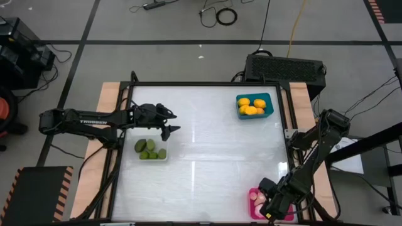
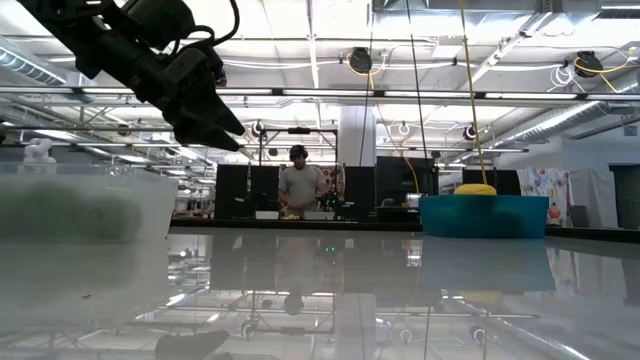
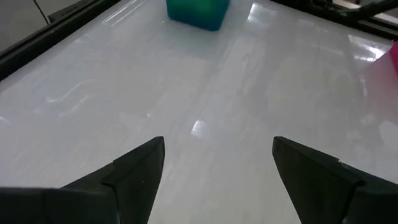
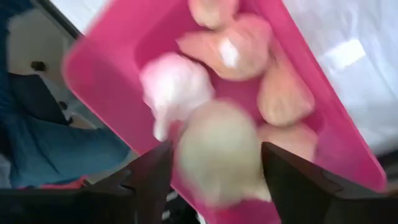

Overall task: Sort produce into baskets
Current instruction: Put the white garlic into the pink bin, then return to Home Position

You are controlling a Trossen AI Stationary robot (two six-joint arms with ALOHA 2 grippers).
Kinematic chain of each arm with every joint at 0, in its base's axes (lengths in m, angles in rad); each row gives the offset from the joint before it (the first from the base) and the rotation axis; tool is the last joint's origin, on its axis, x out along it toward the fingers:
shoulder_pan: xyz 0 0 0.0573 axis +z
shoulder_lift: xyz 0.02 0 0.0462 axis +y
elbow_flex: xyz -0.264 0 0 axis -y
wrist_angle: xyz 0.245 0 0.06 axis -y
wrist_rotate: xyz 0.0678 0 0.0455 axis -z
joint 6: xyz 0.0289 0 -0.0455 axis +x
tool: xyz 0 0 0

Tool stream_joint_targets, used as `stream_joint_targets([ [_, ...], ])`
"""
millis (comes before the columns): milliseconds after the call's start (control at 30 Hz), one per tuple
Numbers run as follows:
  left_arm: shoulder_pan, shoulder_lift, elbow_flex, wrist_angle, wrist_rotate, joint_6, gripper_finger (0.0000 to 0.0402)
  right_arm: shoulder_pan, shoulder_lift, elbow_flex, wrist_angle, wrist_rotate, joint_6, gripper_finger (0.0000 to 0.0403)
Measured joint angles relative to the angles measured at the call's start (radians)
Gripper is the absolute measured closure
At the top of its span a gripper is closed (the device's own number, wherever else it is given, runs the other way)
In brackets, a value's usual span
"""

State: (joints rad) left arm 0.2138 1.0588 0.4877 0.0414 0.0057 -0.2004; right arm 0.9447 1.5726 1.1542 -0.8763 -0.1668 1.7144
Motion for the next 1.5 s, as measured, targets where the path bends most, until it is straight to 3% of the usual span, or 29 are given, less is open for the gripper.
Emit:
stream_joint_targets([
  [267, 0.0, -0.003, 0.0, 0.004, 0.0, -0.005, 0.0095, -0.002, 0.0, 0.0, -0.008, -0.101, -0.055, 0.0124],
  [567, 0.0, -0.015, 0.0, 0.003, -0.002, -0.029, 0.0095, -0.003, 0.0, 0.0, -0.02, -0.089, -0.091, 0.0127],
  [867, 0.0, -0.105, 0.0, 0.004, 0.009, -0.017, 0.0095, -0.03, 0.0, 0.0, -0.053, 0.075, -0.286, 0.0146],
  [1200, -0.036, -0.189, 0.0, -0.001, 0.016, -0.029, 0.0095, -0.108, -0.03, 0.0, -0.052, 0.485, -0.628, 0.0178],
  [1333, -0.077, -0.197, 0.0, -0.007, 0.016, -0.031, 0.0095, -0.162, -0.03, 0.0, -0.033, 0.531, -0.753, 0.0192],
  [1500, -0.127, -0.2, -0.004, -0.014, -0.045, -0.029, 0.0095, -0.253, -0.034, -0.012, 0.061, 0.485, -0.996, 0.0203],
])
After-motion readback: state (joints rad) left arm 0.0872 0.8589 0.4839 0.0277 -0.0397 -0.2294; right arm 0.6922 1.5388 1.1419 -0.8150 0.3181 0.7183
